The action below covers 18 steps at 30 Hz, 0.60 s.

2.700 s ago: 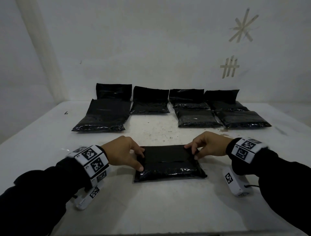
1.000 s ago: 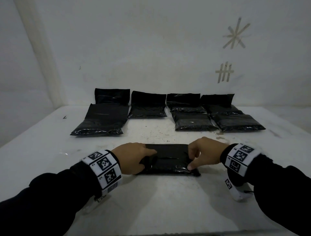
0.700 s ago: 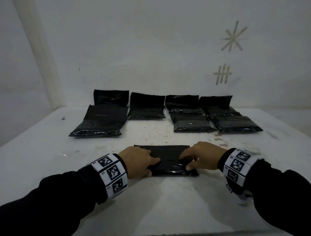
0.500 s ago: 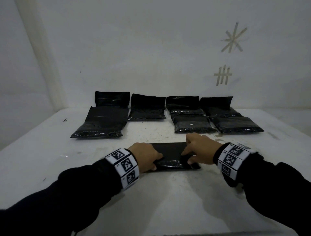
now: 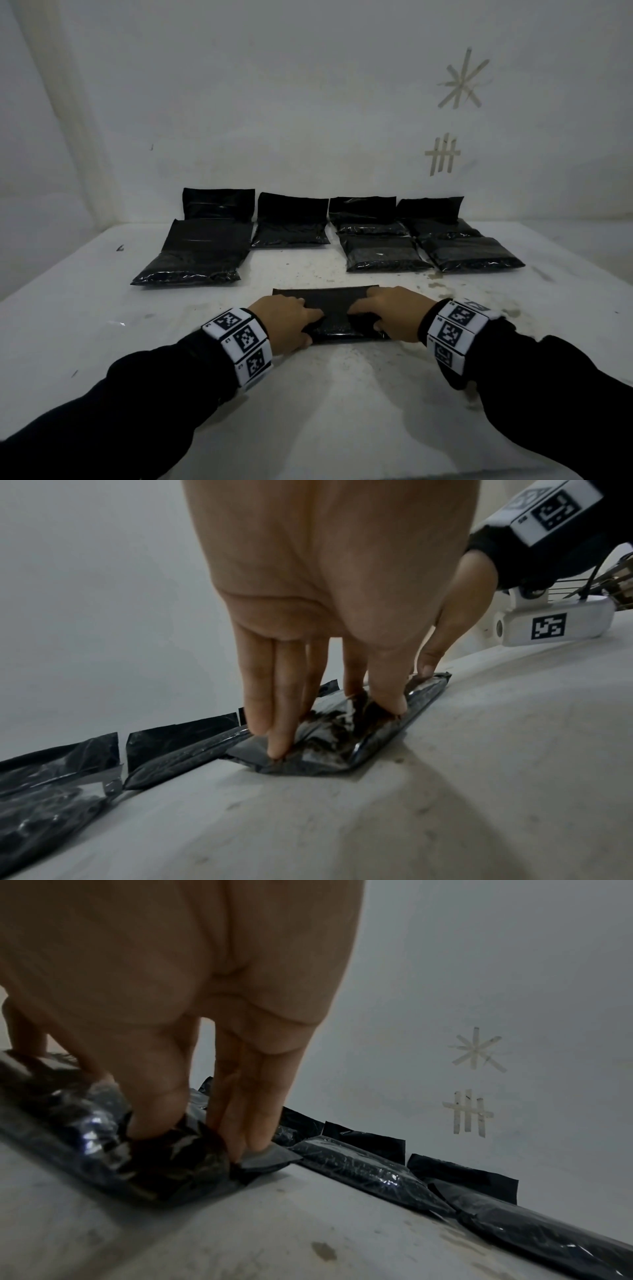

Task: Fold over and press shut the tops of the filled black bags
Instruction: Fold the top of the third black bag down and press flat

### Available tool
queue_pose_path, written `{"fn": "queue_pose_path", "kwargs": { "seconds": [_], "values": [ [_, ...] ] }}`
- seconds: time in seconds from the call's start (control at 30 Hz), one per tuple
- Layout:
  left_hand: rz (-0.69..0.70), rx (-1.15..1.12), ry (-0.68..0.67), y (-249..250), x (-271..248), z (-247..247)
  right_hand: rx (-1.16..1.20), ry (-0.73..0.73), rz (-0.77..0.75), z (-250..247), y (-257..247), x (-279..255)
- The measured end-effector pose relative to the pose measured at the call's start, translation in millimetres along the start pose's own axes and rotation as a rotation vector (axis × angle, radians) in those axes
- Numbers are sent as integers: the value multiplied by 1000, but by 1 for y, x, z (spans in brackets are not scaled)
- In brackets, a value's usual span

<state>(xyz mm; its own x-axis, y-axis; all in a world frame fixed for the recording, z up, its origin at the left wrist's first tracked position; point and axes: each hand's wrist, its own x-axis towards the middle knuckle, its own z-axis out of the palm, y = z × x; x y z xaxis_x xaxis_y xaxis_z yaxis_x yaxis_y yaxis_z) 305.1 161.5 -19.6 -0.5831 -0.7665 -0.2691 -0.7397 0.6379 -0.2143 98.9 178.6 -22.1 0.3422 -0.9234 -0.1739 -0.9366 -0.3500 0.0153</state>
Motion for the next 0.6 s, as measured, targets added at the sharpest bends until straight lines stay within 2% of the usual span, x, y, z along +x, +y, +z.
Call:
{"fn": "queue_pose_path", "kwargs": {
  "seconds": [0.13,0.23,0.3,0.43,0.6],
  "values": [
    [6,46,-1,2,-1,1,57,-4,9,0,-1,-1],
    [-5,64,-14,1,0,2,-39,72,-24,-1,-5,-1],
    [-10,66,-21,0,1,2,-82,69,-44,0,-9,0],
    [-19,64,-1,1,2,2,-12,-21,-42,-1,-14,5],
    [-28,81,14,3,2,3,107,15,-26,-1,-13,3]
  ]
}}
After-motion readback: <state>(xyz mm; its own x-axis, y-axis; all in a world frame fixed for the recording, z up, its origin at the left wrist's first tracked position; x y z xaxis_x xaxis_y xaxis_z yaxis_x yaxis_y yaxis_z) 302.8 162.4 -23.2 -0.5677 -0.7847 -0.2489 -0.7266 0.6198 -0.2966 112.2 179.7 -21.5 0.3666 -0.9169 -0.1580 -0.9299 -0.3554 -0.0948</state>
